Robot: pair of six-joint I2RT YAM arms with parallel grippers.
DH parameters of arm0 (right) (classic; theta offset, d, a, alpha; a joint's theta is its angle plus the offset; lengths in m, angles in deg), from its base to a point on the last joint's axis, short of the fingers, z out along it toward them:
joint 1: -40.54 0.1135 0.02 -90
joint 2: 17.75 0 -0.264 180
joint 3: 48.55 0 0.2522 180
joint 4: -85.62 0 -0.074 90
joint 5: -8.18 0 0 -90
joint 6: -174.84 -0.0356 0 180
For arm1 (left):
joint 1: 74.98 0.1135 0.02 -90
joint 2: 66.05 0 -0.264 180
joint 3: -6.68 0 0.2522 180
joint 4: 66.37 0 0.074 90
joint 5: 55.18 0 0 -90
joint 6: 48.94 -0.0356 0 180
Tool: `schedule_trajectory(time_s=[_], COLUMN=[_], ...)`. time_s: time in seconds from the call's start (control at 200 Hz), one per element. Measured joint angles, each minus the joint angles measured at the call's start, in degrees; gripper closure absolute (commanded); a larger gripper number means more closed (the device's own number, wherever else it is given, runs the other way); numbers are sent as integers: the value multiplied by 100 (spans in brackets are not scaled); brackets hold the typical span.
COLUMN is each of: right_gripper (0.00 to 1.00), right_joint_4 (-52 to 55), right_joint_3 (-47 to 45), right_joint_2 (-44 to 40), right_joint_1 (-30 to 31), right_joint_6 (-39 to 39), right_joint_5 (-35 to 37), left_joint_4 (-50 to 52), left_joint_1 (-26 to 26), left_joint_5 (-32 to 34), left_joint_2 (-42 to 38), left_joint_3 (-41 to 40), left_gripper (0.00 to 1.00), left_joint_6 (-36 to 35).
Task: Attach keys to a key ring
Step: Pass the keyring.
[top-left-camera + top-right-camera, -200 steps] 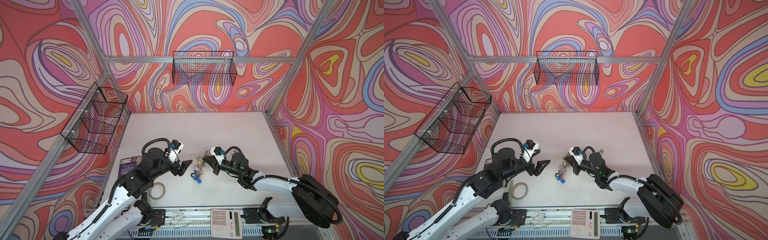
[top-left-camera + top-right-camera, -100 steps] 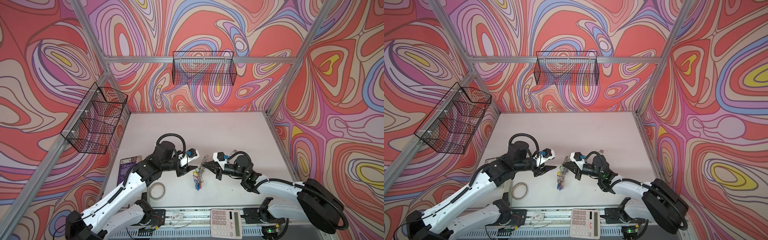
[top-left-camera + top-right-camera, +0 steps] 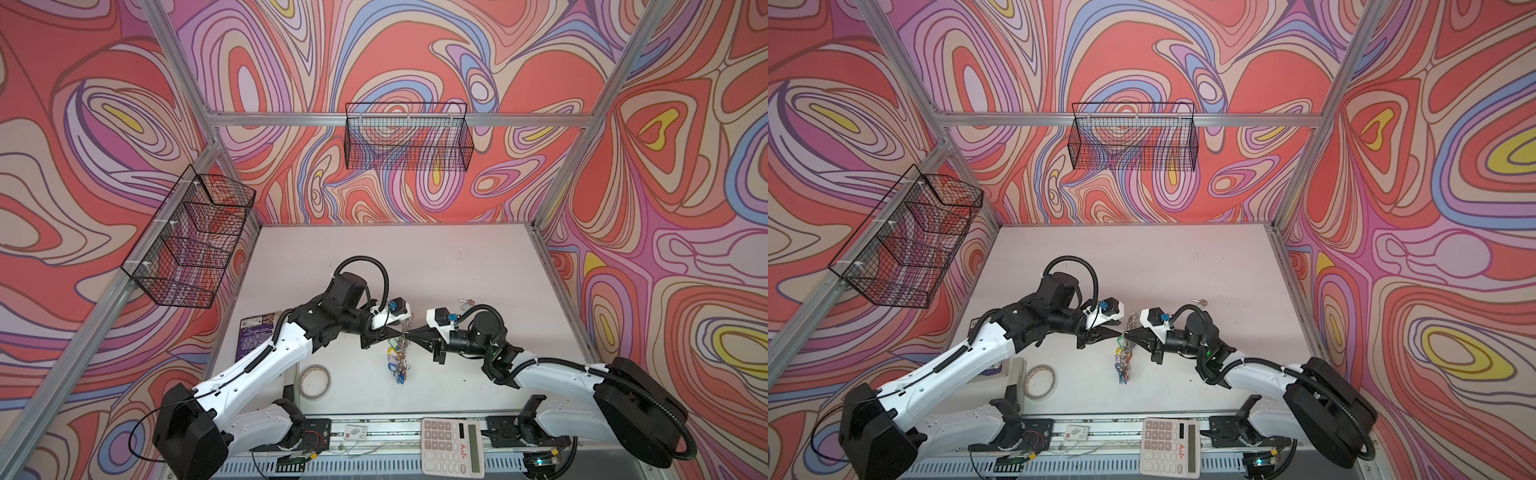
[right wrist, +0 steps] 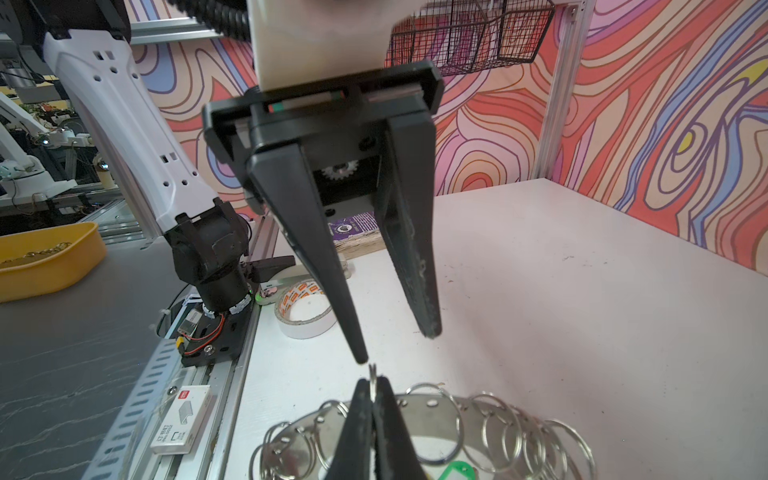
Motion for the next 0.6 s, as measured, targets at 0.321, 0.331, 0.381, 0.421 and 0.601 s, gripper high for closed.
schedule_trajectory(time_s=[0.321,0.331,0.381,0.421,0.601], right_gripper=[100,100,100,100,100], right_joint_4=[197,201,212,216,229], right_joint_3=[2,2,2,4,35], right_joint_2=[2,2,2,2,17], right_joint_1=[-11,-13,-15,-15,-15], right_joint_6=[-7,-7,-7,-4,-7], right_joint_5=[-7,-4,-4,-4,-7], left_joint_4=[291,302,380,450,546], left_joint_1=[7,7,4,4,4], left_joint_5=[-278,-275,-249,-236,-247], left_joint_2=[361,367,402,424,455], left_joint_3=[284,284,284,284,284], left_gripper=[74,74,72,72,71], left_joint_6=[-190,-195,-254,-293,-404])
